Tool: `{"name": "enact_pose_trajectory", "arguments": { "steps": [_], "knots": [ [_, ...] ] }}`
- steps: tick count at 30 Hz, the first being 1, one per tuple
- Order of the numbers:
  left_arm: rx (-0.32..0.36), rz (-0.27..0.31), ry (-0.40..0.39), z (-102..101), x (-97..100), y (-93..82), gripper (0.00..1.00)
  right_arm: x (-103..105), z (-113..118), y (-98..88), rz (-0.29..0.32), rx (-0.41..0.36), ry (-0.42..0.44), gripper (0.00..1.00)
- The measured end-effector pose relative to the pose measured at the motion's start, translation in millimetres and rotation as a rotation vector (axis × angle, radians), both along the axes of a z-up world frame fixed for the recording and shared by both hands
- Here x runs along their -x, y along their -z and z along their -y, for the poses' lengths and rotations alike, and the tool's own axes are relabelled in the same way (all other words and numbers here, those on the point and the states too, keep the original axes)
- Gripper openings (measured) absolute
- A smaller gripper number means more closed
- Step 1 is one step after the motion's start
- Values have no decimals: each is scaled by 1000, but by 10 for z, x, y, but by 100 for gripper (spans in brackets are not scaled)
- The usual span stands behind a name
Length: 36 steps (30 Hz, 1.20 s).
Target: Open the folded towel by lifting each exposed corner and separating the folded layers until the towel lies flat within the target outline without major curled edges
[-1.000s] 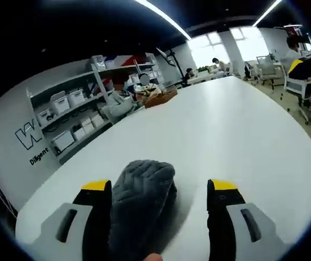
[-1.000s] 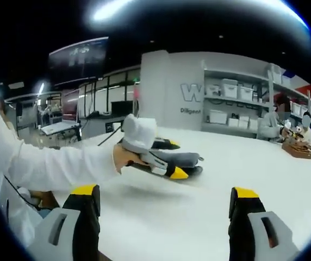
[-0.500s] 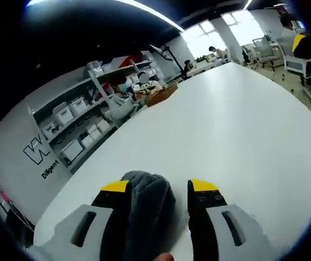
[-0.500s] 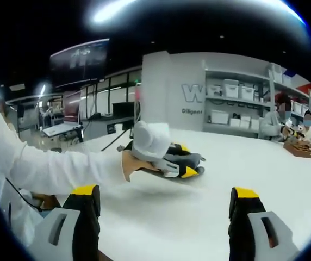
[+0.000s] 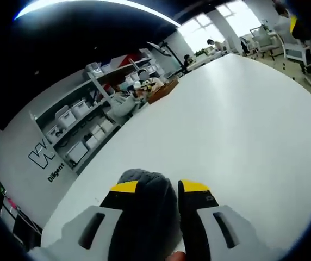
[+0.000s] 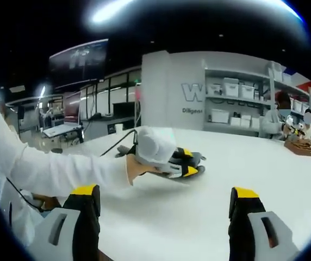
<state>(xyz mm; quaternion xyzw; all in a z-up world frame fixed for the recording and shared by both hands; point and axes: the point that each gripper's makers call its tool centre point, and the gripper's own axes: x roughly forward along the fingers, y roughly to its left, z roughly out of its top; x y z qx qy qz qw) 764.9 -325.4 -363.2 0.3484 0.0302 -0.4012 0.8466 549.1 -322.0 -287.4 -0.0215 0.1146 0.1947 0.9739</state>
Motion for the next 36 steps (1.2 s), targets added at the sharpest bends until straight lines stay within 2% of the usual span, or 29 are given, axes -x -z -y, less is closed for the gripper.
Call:
{"name": "enact_pose_trajectory", "arguments": {
  "steps": [3,9,12,23,29,36],
  "knots": [
    [-10,-12,6,-3,0,45,15,0,4,-7,3,-1,2,99],
    [-16,-7,20,4,3,74,11,-1,-7,2,-1,4,2,99],
    [6,-45,25,-23,9,120,10,3,-8,-14,4,-5,0,99],
    [31,-117,48,-93,74,276,8,5,15,-16,2,-1,11,98],
    [45,-163,62,-162,98,284,7,-3,-9,-9,1,-3,5,98],
    [46,-185,83,-267,126,288,7,5,-20,-23,4,0,3,98]
  ]
}}
